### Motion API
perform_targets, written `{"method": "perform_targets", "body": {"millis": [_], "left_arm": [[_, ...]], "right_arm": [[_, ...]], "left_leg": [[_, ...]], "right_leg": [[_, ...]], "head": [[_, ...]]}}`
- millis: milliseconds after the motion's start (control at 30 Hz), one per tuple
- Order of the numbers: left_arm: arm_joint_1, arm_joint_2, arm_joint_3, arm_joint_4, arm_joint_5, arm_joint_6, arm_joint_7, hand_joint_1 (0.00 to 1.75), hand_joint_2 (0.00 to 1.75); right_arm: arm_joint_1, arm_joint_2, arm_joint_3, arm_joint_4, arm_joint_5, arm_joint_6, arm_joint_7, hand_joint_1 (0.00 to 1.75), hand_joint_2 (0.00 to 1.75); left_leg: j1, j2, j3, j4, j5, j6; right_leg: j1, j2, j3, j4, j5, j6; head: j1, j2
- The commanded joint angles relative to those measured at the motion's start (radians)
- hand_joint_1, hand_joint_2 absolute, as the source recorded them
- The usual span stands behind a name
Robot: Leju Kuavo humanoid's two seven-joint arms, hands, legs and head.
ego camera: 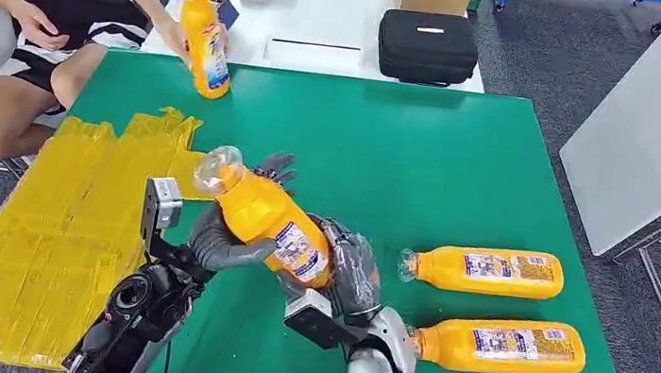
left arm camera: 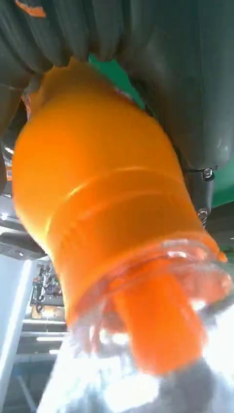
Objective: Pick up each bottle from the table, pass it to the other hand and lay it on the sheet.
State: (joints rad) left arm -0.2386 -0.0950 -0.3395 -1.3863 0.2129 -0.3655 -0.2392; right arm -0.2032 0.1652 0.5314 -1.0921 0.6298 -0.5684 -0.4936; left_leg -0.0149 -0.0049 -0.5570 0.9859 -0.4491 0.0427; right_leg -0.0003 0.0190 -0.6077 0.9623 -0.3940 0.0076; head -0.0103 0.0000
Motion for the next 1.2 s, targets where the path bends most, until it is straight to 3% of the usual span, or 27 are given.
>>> {"method": "perform_targets", "body": {"millis": [33, 300, 333, 367, 967, 1000, 1033, 1067, 1100, 1200], "left_arm": [[-0.049, 0.011, -0.027, 0.078, 0.015, -0.003, 0.004, 0.0, 1.75], [-0.054, -0.005, -0.011, 0.089, 0.025, 0.013, 0.001, 0.0, 1.75], [-0.052, -0.009, -0.007, 0.087, 0.024, 0.03, 0.0, 1.57, 1.75], [-0.052, -0.009, -0.008, 0.086, 0.023, 0.035, 0.0, 1.69, 1.75], [-0.032, -0.004, -0.007, 0.106, 0.049, 0.076, -0.003, 1.75, 1.75], [-0.026, -0.013, -0.005, 0.098, 0.011, 0.132, -0.022, 1.75, 1.75], [-0.025, -0.017, -0.006, 0.094, 0.009, 0.135, -0.022, 1.75, 1.75], [-0.025, -0.017, -0.006, 0.094, 0.009, 0.135, -0.022, 1.75, 1.75], [-0.02, -0.02, 0.005, 0.084, 0.011, 0.147, -0.026, 1.75, 1.75], [-0.011, -0.013, 0.042, 0.046, -0.125, 0.338, -0.069, 1.75, 1.75]], "right_arm": [[-0.031, -0.016, 0.06, 0.053, 0.004, 0.016, -0.008, 1.75, 1.75], [-0.023, -0.017, 0.06, 0.032, 0.011, 0.022, -0.001, 1.75, 1.75], [-0.018, -0.018, 0.055, 0.03, 0.013, 0.022, 0.004, 1.75, 1.75], [-0.016, -0.019, 0.053, 0.029, 0.013, 0.024, 0.005, 1.75, 1.75], [0.011, -0.027, 0.014, 0.005, 0.017, 0.033, 0.007, 1.75, 1.75], [0.023, -0.03, -0.003, -0.001, 0.013, 0.001, 0.012, 1.34, 1.75], [0.03, -0.038, -0.004, -0.003, 0.011, -0.004, 0.008, 1.34, 1.75], [0.03, -0.038, -0.004, -0.003, 0.011, -0.004, 0.008, 0.93, 1.75], [0.036, -0.042, -0.01, -0.007, -0.003, -0.008, 0.006, 0.0, 1.75], [0.064, -0.065, -0.032, -0.056, -0.073, 0.01, 0.013, 0.0, 1.75]], "left_leg": [[0.001, -0.001, 0.005, -0.001, -0.002, -0.003], [0.001, -0.002, 0.005, 0.0, -0.002, -0.004], [0.001, -0.001, 0.003, 0.0, -0.001, -0.003], [0.001, -0.002, 0.005, 0.0, -0.002, -0.004], [0.001, -0.001, 0.004, -0.001, -0.001, -0.003], [0.001, -0.002, 0.005, -0.001, -0.002, -0.003], [0.0, -0.002, 0.002, -0.001, -0.001, -0.002], [0.001, -0.002, 0.005, -0.001, -0.002, -0.003], [0.0, -0.002, 0.003, -0.001, -0.001, -0.002], [0.001, -0.002, 0.004, -0.001, -0.002, -0.003]], "right_leg": [[0.001, -0.003, 0.005, -0.001, -0.002, 0.0], [0.001, -0.004, 0.006, -0.001, -0.003, 0.0], [0.001, -0.003, 0.004, -0.001, -0.002, 0.0], [0.001, -0.004, 0.006, -0.001, -0.003, 0.0], [0.001, -0.003, 0.005, -0.001, -0.002, 0.0], [0.001, -0.003, 0.005, -0.001, -0.002, 0.0], [0.0, -0.003, 0.003, -0.001, -0.001, 0.0], [0.001, -0.004, 0.006, -0.001, -0.003, 0.001], [0.0, -0.004, 0.003, -0.001, -0.001, 0.0], [0.001, -0.004, 0.005, -0.001, -0.002, 0.001]], "head": [[0.0, 0.0], [0.0, 0.0], [0.0, 0.0], [0.0, 0.0], [0.0, 0.0], [0.0, 0.0], [0.0, 0.0], [0.0, 0.0], [0.0, 0.0], [0.0, 0.0]]}}
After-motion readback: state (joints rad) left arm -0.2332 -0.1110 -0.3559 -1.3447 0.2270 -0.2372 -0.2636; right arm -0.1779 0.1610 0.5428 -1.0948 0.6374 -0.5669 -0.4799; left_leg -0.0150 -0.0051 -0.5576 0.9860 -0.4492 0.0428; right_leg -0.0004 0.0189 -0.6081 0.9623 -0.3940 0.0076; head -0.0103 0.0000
